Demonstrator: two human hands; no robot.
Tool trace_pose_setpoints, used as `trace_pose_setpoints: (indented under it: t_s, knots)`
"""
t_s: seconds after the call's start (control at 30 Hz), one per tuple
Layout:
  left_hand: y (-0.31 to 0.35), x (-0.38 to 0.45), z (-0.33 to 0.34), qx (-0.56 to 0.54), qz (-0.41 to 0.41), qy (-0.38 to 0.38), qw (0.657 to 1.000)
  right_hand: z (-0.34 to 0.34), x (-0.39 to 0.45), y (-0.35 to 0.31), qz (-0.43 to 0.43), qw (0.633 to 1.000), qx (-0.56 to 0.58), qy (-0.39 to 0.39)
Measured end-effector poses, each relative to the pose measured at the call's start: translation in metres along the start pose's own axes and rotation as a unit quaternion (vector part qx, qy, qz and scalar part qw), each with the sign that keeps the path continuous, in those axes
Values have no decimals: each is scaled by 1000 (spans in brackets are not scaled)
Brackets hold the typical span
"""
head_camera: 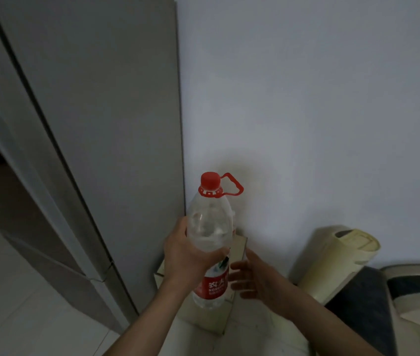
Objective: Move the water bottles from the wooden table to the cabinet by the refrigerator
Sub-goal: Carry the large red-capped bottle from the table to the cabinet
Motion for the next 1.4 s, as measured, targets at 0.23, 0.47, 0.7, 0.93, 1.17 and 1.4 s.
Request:
trace_pose_setpoints:
  t_s: [0.23, 0.47, 0.7, 0.93, 1.17, 1.4]
  knots:
    - [-27, 71, 34, -32, -50, 9, 998, -20, 78, -40, -1, 998, -28, -51]
    - [-36, 142, 70, -16, -66, 39, 997, -48, 159, -98, 12, 995, -60, -83]
    - [-51, 188, 75, -24, -86, 55, 994, -57, 203, -136, 16, 992, -75, -101]
    - [-73, 222, 70, -41, -81, 52, 994, -41, 230, -158, 13, 994, -82, -71]
    - [-97, 247, 62, -55, -59, 33, 996, -22, 247, -173, 12, 995, -84, -49]
    - [-117, 254, 61, -33, -84, 29, 996, -21, 271, -173, 24, 994, -80, -66]
Point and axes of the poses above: each hand's wrist, its own x-axis towards the middle knuckle, its own z-axis out of the palm, y = z × x, the point moved 1 cm from there along x, towards the middle knuckle, and after that the axes turned 5 degrees about z, right-handed, at the moved point
